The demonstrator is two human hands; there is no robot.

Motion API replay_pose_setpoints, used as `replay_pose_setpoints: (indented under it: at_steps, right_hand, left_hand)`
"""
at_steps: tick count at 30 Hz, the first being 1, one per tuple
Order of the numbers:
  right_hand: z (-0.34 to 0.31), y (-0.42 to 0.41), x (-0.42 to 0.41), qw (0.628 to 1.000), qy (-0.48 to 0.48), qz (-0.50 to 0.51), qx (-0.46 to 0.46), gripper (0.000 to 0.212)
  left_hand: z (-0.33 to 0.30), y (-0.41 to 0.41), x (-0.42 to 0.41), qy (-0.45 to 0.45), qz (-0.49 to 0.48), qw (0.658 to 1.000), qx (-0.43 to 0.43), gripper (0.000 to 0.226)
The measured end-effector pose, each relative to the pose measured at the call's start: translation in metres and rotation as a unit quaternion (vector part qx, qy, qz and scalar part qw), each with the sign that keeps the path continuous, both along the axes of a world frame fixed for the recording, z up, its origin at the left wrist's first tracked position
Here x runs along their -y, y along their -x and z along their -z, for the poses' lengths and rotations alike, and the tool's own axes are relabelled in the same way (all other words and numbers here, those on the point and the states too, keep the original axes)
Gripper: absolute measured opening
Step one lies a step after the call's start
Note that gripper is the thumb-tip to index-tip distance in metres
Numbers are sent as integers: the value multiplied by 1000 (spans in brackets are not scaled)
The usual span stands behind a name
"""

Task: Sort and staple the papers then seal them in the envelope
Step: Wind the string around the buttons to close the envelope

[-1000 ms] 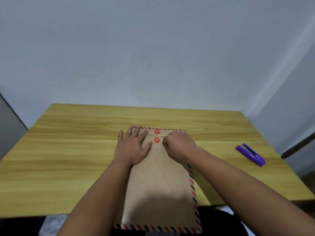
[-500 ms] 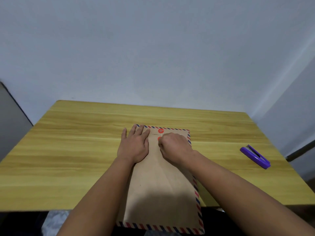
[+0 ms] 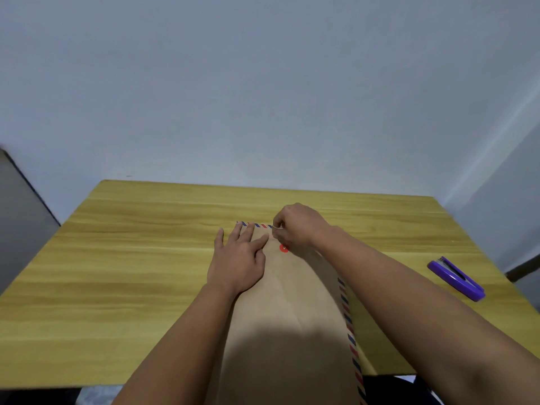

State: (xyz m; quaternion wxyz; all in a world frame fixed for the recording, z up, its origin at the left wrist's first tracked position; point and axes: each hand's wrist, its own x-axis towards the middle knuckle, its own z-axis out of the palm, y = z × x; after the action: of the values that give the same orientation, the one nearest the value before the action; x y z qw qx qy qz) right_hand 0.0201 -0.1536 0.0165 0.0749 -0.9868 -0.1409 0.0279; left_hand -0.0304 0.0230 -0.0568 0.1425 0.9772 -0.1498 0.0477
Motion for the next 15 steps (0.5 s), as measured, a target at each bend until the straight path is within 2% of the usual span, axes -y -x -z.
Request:
replay_pose_setpoints:
  at_steps: [9, 15]
  right_hand:
    - [15, -15, 17, 992, -50, 106, 41, 15]
    - [22, -1, 37, 995, 3, 58, 83, 17]
  left_hand:
    - [2, -1, 0, 0, -4, 1000, 19, 59]
    - [2, -1, 3, 6, -22, 1000, 7, 56]
